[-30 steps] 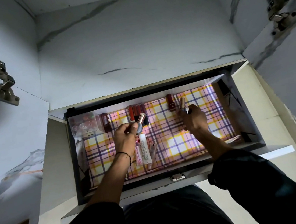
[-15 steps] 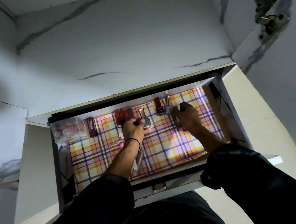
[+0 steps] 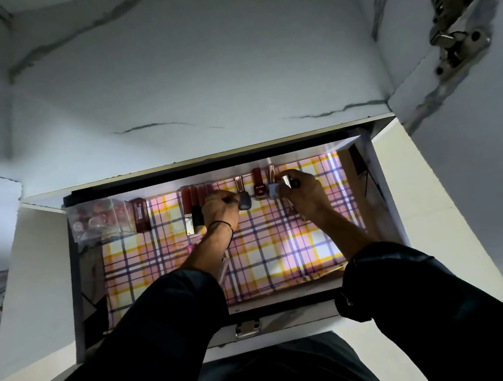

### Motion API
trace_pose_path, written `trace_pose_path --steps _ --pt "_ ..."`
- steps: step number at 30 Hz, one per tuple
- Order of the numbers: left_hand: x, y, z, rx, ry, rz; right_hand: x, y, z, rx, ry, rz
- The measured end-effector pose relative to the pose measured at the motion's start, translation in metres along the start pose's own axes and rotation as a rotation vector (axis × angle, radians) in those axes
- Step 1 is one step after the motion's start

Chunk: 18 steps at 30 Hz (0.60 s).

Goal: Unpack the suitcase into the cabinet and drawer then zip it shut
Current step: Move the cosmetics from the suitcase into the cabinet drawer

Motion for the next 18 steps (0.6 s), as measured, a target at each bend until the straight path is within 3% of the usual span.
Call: trace_pose_path --steps 4,8,14,18 --pt "0.005 -0.001 -0.004 -0.007 0.033 -0.031 0.001 -0.005 0.000 -0.001 0.012 0.038" --pt "0.006 0.006 -0.020 0.078 -0.113 -0.060 0.000 -0.008 0.000 0.002 -0.001 0.067" --pt "0.003 0.010 -0.027 0.154 -0.129 -0.100 -0.020 -0.002 -0.025 0.166 -0.051 -0.059" --pt "0.004 0.013 -0.020 0.181 -0.120 -0.049 -0.028 -0.002 -0.030 0.201 0.147 -0.063"
Point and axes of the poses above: each hand's wrist, its own y-axis away from the middle knuckle, its own x-axis out of the palm, z = x × y, the point moved 10 cm from there along -y, towards the middle knuckle, and after that the axes turned 6 degrees about -x, right-handed, at the moved point
